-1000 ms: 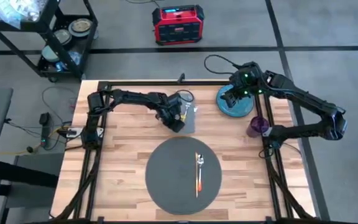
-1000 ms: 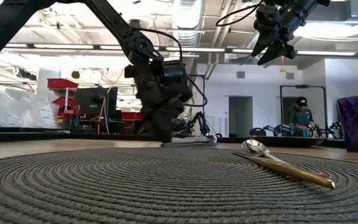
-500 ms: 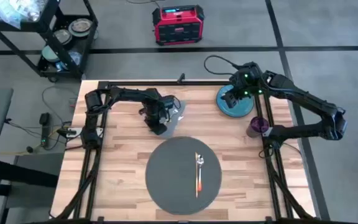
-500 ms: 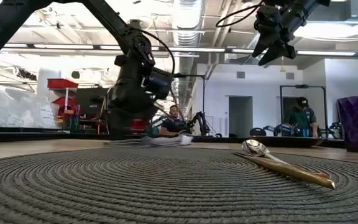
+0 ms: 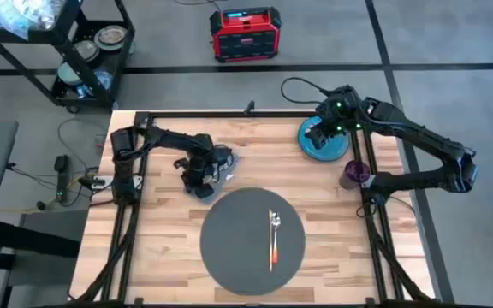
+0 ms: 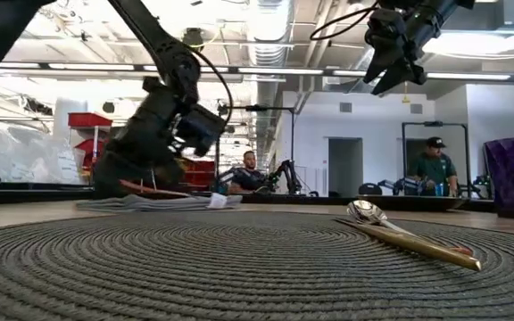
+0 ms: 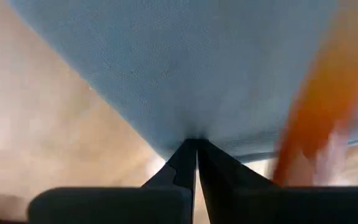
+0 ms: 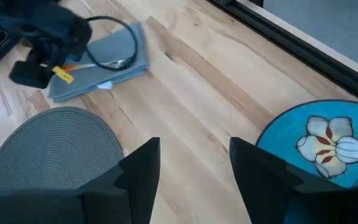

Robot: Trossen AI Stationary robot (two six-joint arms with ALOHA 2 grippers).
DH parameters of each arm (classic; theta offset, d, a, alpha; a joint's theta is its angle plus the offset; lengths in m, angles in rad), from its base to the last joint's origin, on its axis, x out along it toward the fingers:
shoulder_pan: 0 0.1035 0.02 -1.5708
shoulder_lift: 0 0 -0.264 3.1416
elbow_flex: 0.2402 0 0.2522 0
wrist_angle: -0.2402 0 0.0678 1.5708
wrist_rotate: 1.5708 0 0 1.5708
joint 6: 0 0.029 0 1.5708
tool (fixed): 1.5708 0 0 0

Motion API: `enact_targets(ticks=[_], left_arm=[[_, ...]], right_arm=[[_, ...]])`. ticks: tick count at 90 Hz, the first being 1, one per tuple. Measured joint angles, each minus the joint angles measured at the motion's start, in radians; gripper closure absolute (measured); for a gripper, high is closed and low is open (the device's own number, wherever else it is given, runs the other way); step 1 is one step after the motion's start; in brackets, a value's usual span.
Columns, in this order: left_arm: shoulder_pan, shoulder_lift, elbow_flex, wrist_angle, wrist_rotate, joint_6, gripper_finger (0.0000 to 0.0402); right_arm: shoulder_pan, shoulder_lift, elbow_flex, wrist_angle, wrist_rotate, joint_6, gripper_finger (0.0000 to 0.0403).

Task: Set table place
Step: Move the gray table napkin to the left side of the gray table mat

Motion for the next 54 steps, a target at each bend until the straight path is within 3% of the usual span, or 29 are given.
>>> enact_targets(ticks=[26,39,54], left_arm=[[-0.124,-0.255,-0.246,0.185,0.135,-0.321,0.0401],[-0.246,-0.382,-0.305,0.300,0.163,-0.556,0.0401],[-0.424,-0.435,-0.348,0.409,0.202,-0.804,0.0401]], right_arm=[[0.000,0.000,0.000,0.017,0.000,-0.010,0.0223],[0.000,0.000,0.000,0.028,0.000,-0.010,0.0223],[0.000,0.000,0.000,0.038,0.000,-0.010,0.0223]])
